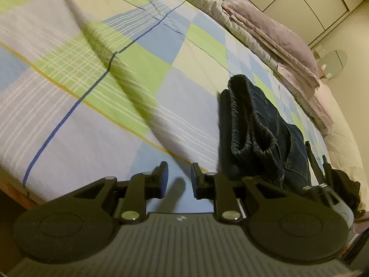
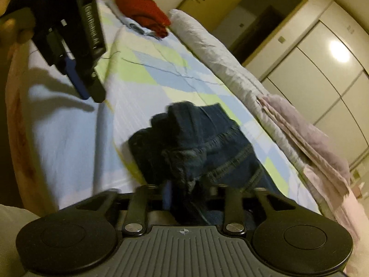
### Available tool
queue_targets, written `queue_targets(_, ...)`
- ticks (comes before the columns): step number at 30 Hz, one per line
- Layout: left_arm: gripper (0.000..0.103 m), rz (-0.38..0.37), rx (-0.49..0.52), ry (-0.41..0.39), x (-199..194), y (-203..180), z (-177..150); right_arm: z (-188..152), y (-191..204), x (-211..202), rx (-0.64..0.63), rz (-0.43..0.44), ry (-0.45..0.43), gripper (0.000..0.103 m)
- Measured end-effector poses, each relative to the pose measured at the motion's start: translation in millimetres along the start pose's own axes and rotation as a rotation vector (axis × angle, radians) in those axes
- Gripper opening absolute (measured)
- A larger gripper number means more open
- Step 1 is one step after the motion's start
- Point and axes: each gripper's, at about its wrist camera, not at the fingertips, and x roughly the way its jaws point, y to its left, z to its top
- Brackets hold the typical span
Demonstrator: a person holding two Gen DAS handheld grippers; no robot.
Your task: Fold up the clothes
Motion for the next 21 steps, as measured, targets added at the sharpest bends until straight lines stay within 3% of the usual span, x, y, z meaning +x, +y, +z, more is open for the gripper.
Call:
queue_targets(4,0.016,-0.036,0.03,-0.009,-9,-14,-1,-6,-19,-38,0.158,-0.031,-0.126,0.063)
queue_targets(5,0.016,-0.049,0.04,-0.013,-11,-19,-2,-6,-25,-44,0.202,-0.03,-0.144,0.055)
queue_targets(6,0.016,-0.06,0.051,-0.016,-12,-24,-2,-5,-30,-50,0.246,-0.03,-0.163,0.031)
queue_targets(8,0.016,-0.062,0.066,-0.018,-13,-30,-2,-5,-42,-53,0.349,-0.001,-0.171,0.014)
queue_targets(14,0.016,-0.051,0.099,-0.018,-14,-45,-6,4,-71,-32,0.752,0.21,-0.212,0.014)
queue_targets(18,0.016,-0.035,0.102,-0.017,-15,-44,-5,14,-55,-1,0.753,0.272,-0.073,0.014)
queue_targets(21,0.016,-0.03,0.113,-0.02,-14,-48,-3,17,-56,-9,0.731,0.269,-0.08,0.014)
